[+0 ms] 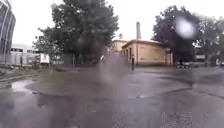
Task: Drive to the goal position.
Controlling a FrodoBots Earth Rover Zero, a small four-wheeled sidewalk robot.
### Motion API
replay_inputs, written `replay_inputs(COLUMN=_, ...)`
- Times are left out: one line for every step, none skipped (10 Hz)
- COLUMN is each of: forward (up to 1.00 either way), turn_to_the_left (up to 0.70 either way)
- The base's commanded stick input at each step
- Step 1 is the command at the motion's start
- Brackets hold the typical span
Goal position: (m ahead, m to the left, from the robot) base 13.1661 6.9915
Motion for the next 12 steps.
replay_inputs(forward=0.7, turn_to_the_left=0.0)
replay_inputs(forward=0.7, turn_to_the_left=0.0)
replay_inputs(forward=0.7, turn_to_the_left=0.0)
replay_inputs(forward=0.7, turn_to_the_left=0.0)
replay_inputs(forward=0.7, turn_to_the_left=0.0)
replay_inputs(forward=0.7, turn_to_the_left=0.01)
replay_inputs(forward=0.7, turn_to_the_left=0.03)
replay_inputs(forward=0.7, turn_to_the_left=0.12)
replay_inputs(forward=0.7, turn_to_the_left=0.14)
replay_inputs(forward=0.7, turn_to_the_left=0.06)
replay_inputs(forward=0.7, turn_to_the_left=0.0)
replay_inputs(forward=0.7, turn_to_the_left=0.0)
